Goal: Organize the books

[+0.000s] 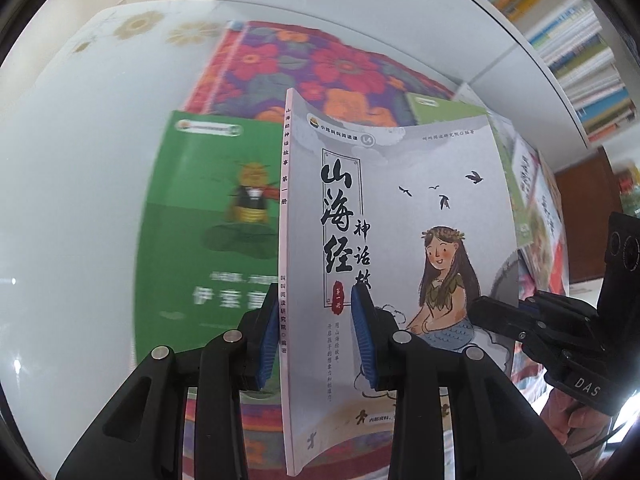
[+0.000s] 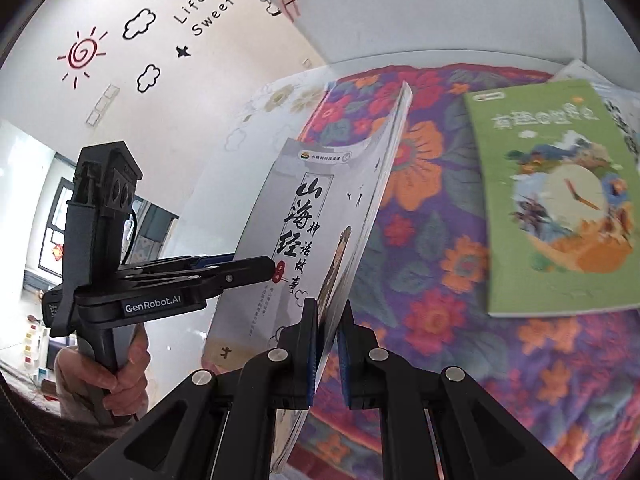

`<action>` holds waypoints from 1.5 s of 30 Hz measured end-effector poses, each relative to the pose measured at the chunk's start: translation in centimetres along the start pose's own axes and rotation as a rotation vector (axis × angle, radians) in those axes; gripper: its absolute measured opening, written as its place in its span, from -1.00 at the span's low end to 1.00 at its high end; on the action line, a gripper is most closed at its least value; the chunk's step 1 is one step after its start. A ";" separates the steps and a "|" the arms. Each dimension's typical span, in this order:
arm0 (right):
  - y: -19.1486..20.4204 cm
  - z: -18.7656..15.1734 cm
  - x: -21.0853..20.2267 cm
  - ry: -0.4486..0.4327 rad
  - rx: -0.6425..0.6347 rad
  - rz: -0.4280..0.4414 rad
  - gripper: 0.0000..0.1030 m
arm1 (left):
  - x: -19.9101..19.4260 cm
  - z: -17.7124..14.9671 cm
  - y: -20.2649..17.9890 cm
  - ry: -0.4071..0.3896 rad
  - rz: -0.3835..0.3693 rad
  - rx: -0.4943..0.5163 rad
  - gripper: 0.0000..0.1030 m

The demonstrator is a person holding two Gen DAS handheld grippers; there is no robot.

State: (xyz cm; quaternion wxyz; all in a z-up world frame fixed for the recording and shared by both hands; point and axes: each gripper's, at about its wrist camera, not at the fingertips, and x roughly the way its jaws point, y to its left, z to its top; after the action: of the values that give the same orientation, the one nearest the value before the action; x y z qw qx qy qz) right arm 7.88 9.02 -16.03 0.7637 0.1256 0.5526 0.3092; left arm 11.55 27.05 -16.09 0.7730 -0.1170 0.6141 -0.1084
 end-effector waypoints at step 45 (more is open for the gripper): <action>0.8 2.2 10.4 0.074 0.123 0.033 -0.74 | 0.7 1.8 10.7 -0.026 0.037 -0.188 -0.33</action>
State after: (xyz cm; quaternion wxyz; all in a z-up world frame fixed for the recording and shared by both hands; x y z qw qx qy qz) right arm 11.71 16.32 -22.76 0.7283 0.1699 0.5964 0.2916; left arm 13.69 37.04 -19.73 0.7682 -0.1789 0.6137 -0.0344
